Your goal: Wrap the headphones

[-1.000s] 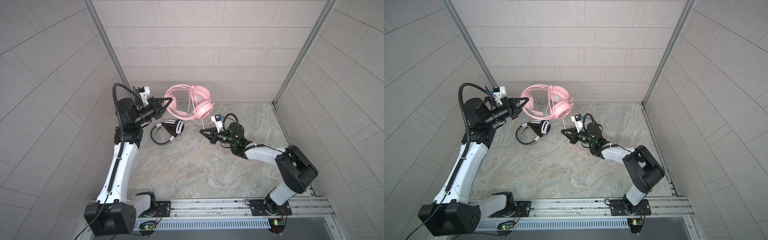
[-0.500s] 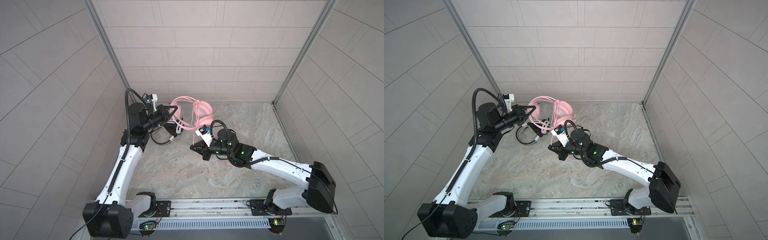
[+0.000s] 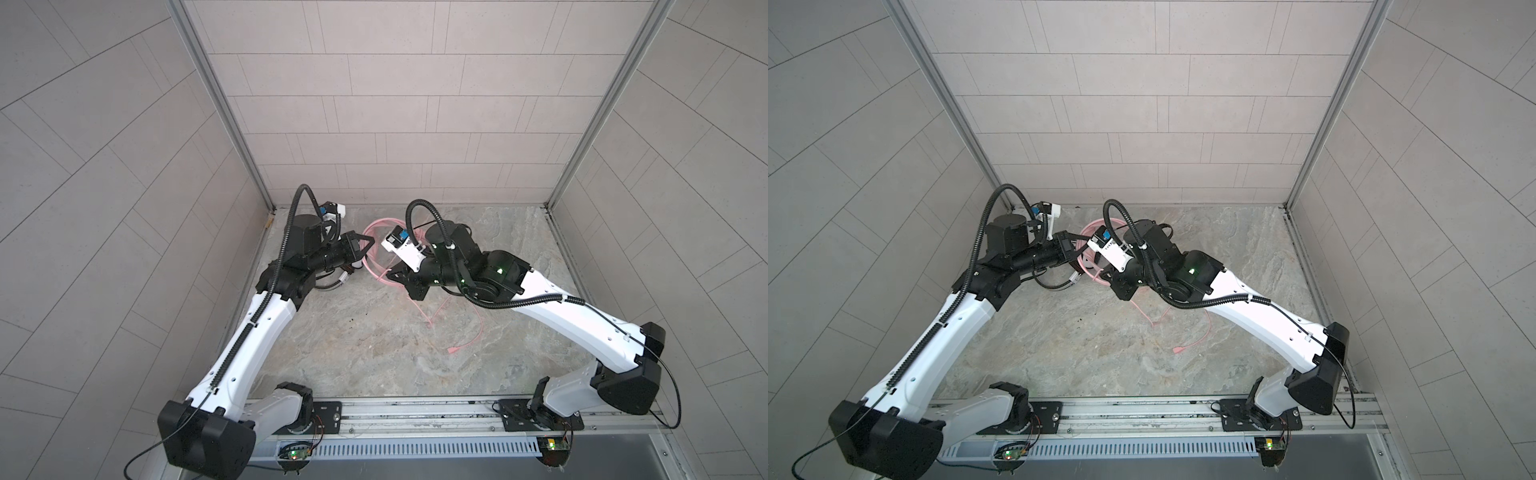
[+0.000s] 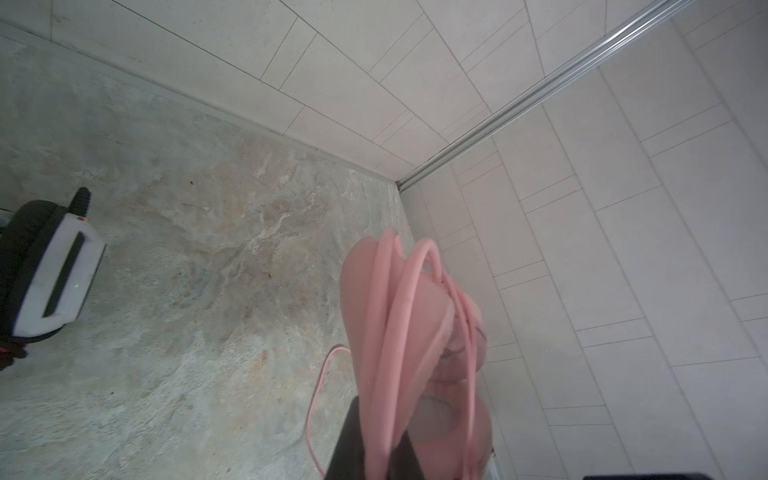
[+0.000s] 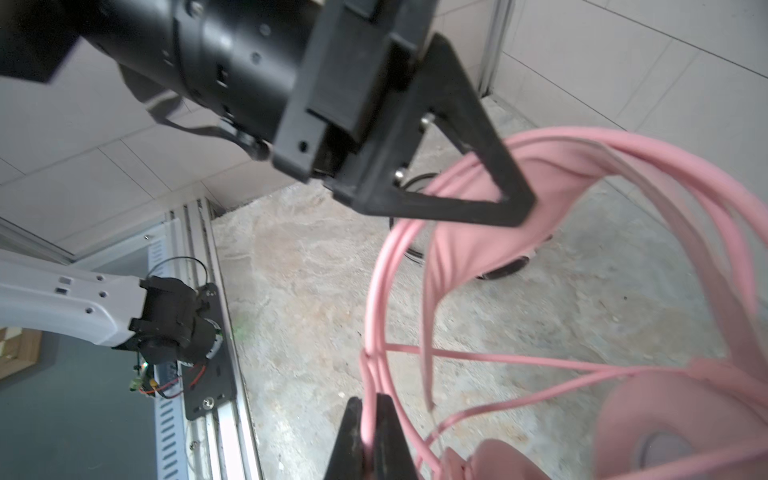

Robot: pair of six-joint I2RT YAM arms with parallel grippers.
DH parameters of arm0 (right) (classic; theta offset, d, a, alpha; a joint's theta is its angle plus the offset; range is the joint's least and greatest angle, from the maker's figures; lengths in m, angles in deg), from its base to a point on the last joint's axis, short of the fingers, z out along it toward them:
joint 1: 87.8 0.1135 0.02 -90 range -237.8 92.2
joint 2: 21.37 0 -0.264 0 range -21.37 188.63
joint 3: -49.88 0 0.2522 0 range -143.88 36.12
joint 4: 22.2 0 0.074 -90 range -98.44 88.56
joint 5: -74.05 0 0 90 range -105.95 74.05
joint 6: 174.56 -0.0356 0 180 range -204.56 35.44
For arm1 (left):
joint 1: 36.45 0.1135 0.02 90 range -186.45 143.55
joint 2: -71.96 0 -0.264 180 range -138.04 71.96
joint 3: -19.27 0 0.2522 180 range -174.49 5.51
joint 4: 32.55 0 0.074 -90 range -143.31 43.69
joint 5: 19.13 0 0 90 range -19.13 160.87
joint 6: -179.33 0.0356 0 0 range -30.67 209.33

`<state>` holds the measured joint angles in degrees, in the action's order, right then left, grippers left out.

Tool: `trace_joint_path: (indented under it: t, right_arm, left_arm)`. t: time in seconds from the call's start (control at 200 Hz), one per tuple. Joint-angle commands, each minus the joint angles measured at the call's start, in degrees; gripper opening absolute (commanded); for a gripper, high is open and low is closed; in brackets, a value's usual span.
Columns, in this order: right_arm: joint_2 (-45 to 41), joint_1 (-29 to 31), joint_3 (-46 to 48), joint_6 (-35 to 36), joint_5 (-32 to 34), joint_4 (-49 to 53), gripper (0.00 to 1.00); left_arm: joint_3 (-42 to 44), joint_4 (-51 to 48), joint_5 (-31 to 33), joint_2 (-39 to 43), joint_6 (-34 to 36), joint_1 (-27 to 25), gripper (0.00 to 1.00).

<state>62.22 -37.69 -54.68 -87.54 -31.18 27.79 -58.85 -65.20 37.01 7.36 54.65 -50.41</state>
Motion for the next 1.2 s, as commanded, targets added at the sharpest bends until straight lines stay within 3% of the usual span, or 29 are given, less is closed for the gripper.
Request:
trace_joint_path:
  t: [0.0, 0.165, 0.315, 0.49, 0.771, 1.036, 1.196]
  right_arm:
    - [-5.4, -3.7, -1.0, 3.5, 8.4, 4.1, 0.00]
    - [-7.9, -7.6, 0.6, 4.9, 15.1, 6.0, 0.00]
    - [-7.2, -7.9, -1.1, 6.7, 16.7, 6.9, 0.01]
    - [-6.5, -6.6, -2.2, 10.9, 15.1, 7.8, 0.00]
    - [-11.6, -5.0, 5.4, 12.9, 27.0, -1.0, 0.00]
    - [-13.1, -5.3, 10.3, 15.2, 40.1, -10.9, 0.00]
    - [-14.5, -5.9, 12.8, 16.2, 39.0, -13.5, 0.00]
  left_arm:
    - [-3.0, -9.2, 4.1, 2.6, 13.3, 0.5, 0.00]
    - [-6.9, -19.4, 7.4, 3.6, 24.5, 0.6, 0.00]
    - [-9.2, -24.3, 7.8, 2.9, 29.2, 0.4, 0.00]
    - [-11.3, -28.1, 9.6, 1.5, 32.2, -0.6, 0.00]
    - [-13.1, -32.9, 14.0, -0.4, 36.2, -3.9, 0.00]
    - [-12.8, -37.0, 13.1, -1.2, 39.3, -5.2, 0.00]
    - [-12.6, -38.7, 15.2, -0.7, 40.6, -5.2, 0.00]
